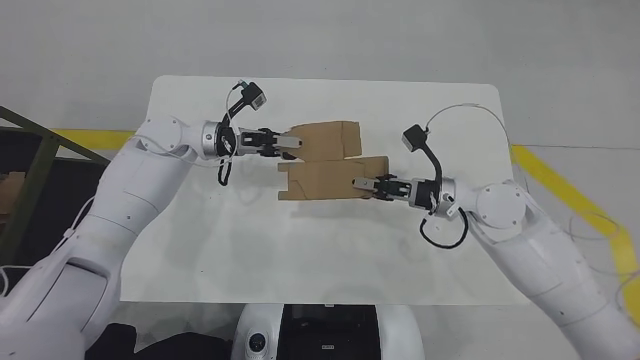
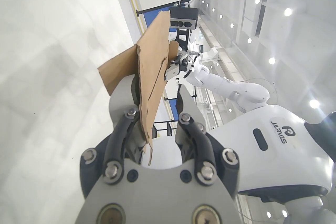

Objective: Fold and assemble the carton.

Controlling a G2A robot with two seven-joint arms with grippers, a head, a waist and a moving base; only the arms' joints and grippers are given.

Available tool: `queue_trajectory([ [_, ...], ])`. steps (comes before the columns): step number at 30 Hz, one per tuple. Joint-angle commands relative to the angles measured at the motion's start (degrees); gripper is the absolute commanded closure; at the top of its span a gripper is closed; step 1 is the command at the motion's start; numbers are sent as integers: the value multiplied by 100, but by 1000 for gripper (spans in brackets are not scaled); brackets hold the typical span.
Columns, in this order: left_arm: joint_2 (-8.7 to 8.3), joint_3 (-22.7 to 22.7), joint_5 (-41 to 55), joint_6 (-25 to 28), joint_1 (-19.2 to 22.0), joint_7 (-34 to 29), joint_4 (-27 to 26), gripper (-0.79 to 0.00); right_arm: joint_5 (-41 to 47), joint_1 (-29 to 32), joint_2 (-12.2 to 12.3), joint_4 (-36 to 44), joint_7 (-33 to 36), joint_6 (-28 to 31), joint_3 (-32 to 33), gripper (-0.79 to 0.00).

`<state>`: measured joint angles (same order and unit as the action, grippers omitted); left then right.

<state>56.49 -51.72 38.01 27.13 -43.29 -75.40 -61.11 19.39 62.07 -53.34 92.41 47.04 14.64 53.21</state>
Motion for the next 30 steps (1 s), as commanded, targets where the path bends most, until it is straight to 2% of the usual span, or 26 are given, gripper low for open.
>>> queue_trajectory([
  [1,11,-8,-9,-1,4,-11,18,-163,-20,29,-1,41,9,-6,29,0],
  [5,34,-27,-23,-11,9,-38,52,0,-91,91,-3,131,19,-12,94,0],
  [8,50,-45,-25,-12,8,-59,71,0,-148,130,-5,184,11,-32,143,0],
  [9,57,-51,-32,-11,8,-76,75,0,-182,149,-6,207,-8,-62,166,-132],
  [10,61,-58,-35,-10,8,-84,82,0,-199,163,-7,231,-18,-74,183,-600],
  [11,65,-62,-37,-10,8,-88,85,0,-205,175,-8,243,-22,-76,193,-785],
  [14,76,-88,-32,10,-4,-124,94,0,-334,201,-2,183,-110,-105,289,-785],
  [17,75,-137,-38,28,-30,-148,70,0,-765,210,8,-61,-524,-171,442,-785],
  [23,32,-280,-110,38,-151,-138,-110,0,-945,244,-5,-335,-877,42,630,-785],
  [28,1,-342,-171,32,-285,-145,-295,0,-813,251,-43,-303,-816,444,643,-785],
  [30,-7,-353,-184,22,-323,-154,-348,0,-461,233,-80,-270,-606,653,571,-785],
])
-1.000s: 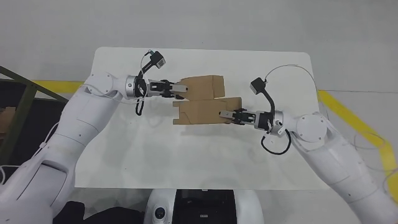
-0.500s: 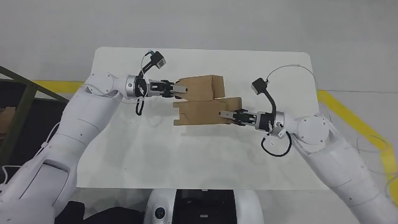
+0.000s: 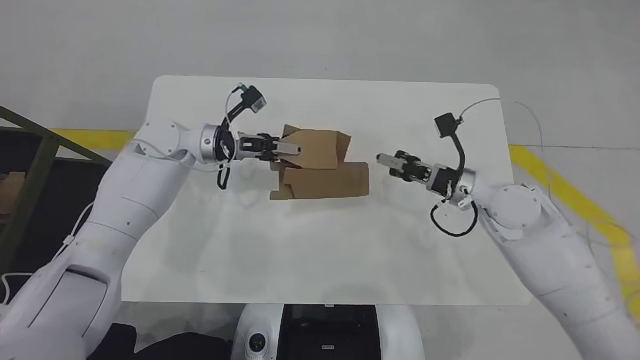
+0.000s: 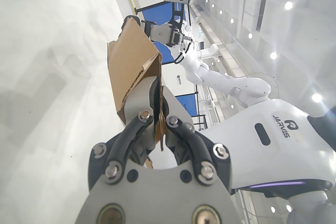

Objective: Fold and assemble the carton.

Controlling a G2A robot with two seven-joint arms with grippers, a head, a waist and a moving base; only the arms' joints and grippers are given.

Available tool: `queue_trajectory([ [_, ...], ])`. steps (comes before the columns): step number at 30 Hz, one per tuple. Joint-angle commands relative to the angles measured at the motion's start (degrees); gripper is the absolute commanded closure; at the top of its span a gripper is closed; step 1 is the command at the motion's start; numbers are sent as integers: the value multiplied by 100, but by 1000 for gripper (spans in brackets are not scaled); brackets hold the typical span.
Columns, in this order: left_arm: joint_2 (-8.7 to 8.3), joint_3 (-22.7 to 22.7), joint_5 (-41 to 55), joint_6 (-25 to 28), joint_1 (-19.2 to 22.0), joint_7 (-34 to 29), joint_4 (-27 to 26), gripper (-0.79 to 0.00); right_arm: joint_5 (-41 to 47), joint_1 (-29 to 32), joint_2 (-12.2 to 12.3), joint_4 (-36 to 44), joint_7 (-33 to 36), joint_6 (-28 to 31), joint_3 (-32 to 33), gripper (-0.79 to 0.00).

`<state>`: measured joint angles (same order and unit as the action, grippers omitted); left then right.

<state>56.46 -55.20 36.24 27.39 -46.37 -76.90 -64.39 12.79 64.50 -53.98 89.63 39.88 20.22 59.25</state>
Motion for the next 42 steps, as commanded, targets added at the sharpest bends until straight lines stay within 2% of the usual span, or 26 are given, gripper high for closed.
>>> queue_trajectory([
  [1,-6,-7,-15,-8,-29,-7,-44,0,318,-50,-32,-12,225,174,-61,-785],
  [11,16,112,-110,-71,-69,-70,-277,0,967,-440,-251,-177,786,621,-533,-785],
  [39,-7,117,172,-190,-116,-190,-653,0,2982,-1215,-902,-1525,1983,824,-1358,-785],
  [42,-13,107,170,-177,-132,-177,-624,0,3086,-1249,-952,-1636,2068,880,-1361,-696],
])
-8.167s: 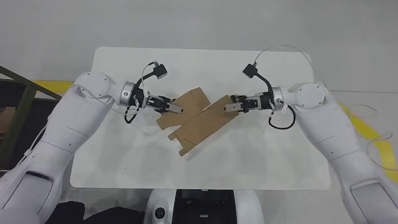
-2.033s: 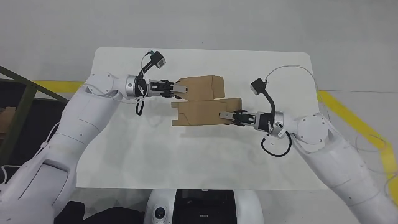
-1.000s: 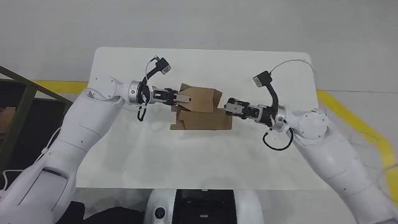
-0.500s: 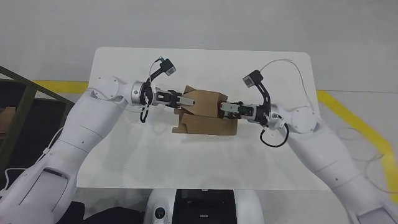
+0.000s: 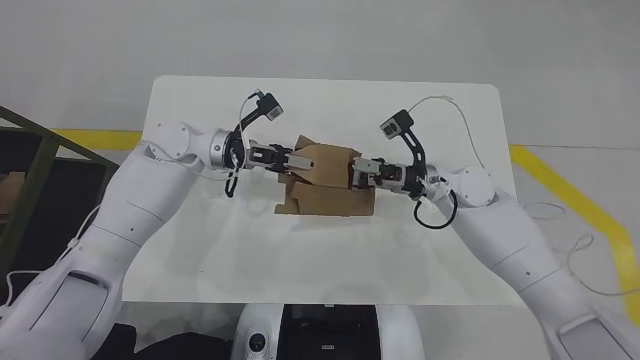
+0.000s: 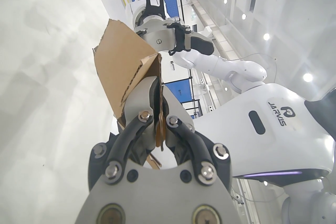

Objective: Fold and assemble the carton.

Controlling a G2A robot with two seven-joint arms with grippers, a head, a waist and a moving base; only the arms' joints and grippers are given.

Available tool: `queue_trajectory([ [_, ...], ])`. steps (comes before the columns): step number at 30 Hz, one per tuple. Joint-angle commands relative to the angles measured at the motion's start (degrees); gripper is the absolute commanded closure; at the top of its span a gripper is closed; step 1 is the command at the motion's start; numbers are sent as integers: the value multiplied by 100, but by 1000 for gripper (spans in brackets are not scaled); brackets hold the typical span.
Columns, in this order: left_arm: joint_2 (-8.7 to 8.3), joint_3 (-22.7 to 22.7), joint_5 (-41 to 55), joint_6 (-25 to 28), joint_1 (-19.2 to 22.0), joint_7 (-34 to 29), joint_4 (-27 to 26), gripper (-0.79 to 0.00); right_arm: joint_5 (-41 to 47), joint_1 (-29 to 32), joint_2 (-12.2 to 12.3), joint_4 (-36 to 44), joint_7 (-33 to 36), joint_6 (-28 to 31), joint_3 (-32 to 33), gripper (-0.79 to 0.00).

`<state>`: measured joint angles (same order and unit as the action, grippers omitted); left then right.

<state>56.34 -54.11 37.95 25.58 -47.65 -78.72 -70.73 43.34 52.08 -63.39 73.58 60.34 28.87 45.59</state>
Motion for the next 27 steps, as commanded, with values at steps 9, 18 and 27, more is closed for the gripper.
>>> queue_trajectory([
  [9,-13,-25,2,21,-21,21,74,0,255,-24,-88,-277,360,74,126,-459],
  [18,-9,-3,-16,17,-3,17,86,0,113,-134,-200,-489,532,50,86,-431],
  [27,-2,21,-15,15,15,15,85,0,-32,-231,-327,-655,459,39,26,-360],
])
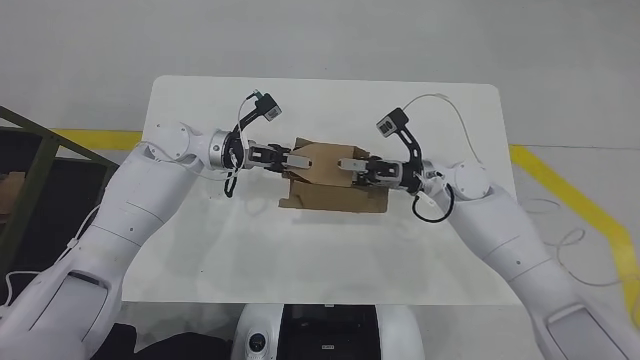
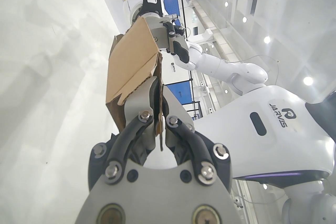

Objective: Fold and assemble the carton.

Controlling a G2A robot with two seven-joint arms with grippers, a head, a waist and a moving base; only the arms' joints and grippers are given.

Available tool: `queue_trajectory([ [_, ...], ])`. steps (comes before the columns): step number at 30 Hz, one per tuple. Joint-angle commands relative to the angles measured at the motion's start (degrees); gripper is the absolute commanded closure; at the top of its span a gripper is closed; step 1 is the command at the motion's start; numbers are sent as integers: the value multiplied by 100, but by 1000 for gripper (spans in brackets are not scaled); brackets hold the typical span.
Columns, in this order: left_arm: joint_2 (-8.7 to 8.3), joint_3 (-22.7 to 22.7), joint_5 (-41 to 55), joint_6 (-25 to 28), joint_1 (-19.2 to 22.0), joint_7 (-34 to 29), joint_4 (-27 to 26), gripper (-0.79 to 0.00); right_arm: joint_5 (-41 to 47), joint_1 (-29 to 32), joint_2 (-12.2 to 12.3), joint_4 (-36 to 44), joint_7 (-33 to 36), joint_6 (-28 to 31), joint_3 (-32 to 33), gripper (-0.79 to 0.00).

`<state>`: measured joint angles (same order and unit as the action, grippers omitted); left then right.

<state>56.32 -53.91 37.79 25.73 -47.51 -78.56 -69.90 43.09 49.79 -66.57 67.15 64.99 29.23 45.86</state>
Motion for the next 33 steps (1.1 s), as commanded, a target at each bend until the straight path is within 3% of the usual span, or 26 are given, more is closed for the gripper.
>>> queue_trajectory([
  [1,1,2,2,0,2,0,3,0,-35,-11,-20,-27,-12,9,-1,-354],
  [5,1,5,4,0,6,0,5,0,-183,-26,-53,-64,-82,17,12,-302],
  [11,-1,5,5,0,5,0,7,0,-433,-32,-84,-62,-165,16,51,-6],
  [20,-12,-18,15,5,-18,5,6,0,-991,-4,-103,-12,-477,-131,115,0],
  [21,-13,-21,23,3,-22,3,4,-37,-1047,8,-103,1,-554,-145,133,0],
  [23,-17,-27,22,-7,-27,-7,-8,-197,-1188,30,-100,31,-684,-173,171,0],
  [26,-26,-50,40,-8,-43,-8,-47,-311,-1434,63,-88,98,-831,-231,223,0],
  [28,-34,-70,78,-18,-61,-19,-91,-342,-1630,92,-77,170,-920,-277,252,0],
  [33,-58,-143,189,-44,-112,-44,-229,-336,-2004,193,-55,350,-1162,-424,328,0],
])
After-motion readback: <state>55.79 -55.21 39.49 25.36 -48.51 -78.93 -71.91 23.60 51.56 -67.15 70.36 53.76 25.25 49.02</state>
